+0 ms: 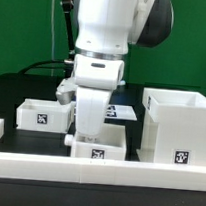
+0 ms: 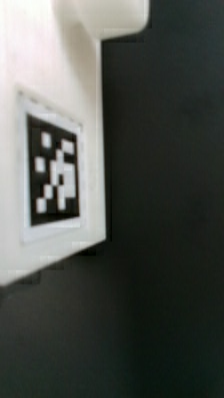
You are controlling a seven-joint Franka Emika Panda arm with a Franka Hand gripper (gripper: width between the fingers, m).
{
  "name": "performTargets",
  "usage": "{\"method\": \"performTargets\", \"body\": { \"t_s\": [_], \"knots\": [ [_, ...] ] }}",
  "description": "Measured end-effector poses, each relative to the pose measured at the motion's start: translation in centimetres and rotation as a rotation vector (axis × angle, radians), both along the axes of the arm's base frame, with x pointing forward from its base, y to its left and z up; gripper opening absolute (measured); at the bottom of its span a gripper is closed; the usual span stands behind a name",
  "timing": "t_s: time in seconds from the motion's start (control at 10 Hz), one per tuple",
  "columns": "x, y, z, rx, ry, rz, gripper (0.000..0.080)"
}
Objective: Assemble drawer
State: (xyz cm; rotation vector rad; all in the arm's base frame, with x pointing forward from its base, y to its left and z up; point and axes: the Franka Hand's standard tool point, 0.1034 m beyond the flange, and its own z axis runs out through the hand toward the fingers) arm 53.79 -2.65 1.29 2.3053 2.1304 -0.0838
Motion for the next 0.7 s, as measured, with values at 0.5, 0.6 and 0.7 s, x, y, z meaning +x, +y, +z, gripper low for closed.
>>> {"method": "performTargets", "body": {
  "t_s": [0.5, 0.6, 0.7],
  "knots": [
    [0.51, 1.15, 0.09, 0.008, -0.036, -0.008, 0.0042],
    [0.51, 1.14, 0.09, 0.009, -0.036, -0.008, 0.0042],
    [0.53, 1.17, 0.1, 0.009, -0.037, -0.008, 0.0042]
  ]
}}
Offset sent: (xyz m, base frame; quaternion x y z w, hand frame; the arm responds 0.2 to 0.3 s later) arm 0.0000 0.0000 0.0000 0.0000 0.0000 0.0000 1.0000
